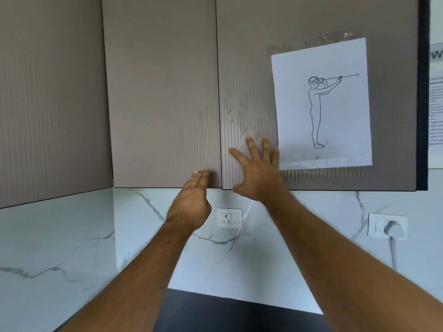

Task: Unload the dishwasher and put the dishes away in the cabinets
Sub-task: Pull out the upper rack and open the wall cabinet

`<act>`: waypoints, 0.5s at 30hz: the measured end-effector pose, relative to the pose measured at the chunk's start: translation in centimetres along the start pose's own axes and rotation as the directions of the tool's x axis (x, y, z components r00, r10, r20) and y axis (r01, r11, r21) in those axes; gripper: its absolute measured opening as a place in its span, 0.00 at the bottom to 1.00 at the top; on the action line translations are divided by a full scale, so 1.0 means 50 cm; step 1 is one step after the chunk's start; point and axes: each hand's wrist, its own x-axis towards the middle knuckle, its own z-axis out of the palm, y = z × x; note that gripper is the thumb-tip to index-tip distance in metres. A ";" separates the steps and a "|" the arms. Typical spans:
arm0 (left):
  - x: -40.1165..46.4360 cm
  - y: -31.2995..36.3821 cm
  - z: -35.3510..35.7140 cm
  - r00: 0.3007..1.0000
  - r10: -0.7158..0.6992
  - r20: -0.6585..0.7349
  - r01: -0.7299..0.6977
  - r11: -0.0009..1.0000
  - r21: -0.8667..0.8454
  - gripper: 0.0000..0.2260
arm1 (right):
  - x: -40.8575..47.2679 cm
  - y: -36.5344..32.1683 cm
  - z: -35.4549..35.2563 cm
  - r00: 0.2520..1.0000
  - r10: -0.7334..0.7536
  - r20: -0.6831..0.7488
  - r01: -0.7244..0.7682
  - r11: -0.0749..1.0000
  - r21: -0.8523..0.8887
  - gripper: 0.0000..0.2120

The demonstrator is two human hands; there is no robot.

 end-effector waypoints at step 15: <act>0.084 -0.031 0.083 0.996 0.093 0.001 -0.093 0.995 0.017 0.34 | 0.052 -0.089 0.072 0.996 0.082 -0.027 -0.086 0.926 -0.367 0.58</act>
